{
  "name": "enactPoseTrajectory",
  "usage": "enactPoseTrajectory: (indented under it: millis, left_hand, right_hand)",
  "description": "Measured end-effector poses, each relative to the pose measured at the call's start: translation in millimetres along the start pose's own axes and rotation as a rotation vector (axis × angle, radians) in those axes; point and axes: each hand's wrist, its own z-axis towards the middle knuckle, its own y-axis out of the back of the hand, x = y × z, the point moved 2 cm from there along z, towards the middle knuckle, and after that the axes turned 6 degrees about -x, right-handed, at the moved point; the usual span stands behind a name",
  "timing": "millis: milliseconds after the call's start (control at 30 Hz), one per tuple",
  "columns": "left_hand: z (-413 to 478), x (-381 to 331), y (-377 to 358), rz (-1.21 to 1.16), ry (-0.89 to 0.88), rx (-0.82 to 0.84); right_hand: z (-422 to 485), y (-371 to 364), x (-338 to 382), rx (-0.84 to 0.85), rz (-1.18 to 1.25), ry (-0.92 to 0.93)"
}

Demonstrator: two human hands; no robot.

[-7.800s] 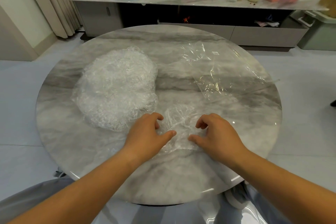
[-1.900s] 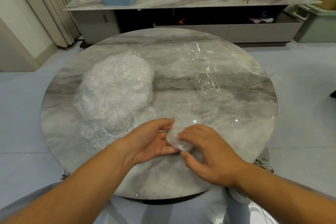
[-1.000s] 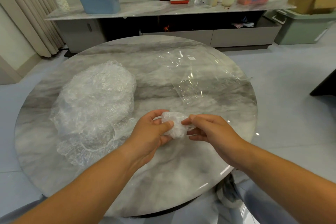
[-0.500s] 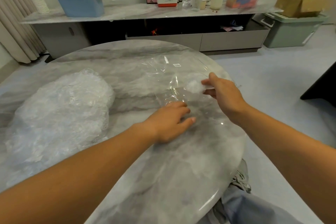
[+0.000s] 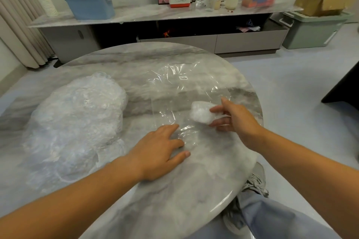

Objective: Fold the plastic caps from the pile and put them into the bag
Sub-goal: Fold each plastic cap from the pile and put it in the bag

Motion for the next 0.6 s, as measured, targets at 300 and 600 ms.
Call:
enactPoseTrajectory:
  millis: [300, 600]
  left_hand:
    - [11, -4, 0, 0.092, 0.040, 0.019]
    - [24, 4, -8, 0.061, 0.024, 0.024]
  right_hand:
    - [-16, 2, -14, 0.000, 0.175, -0.059]
    - [-10, 3, -19, 0.013, 0.068, -0.002]
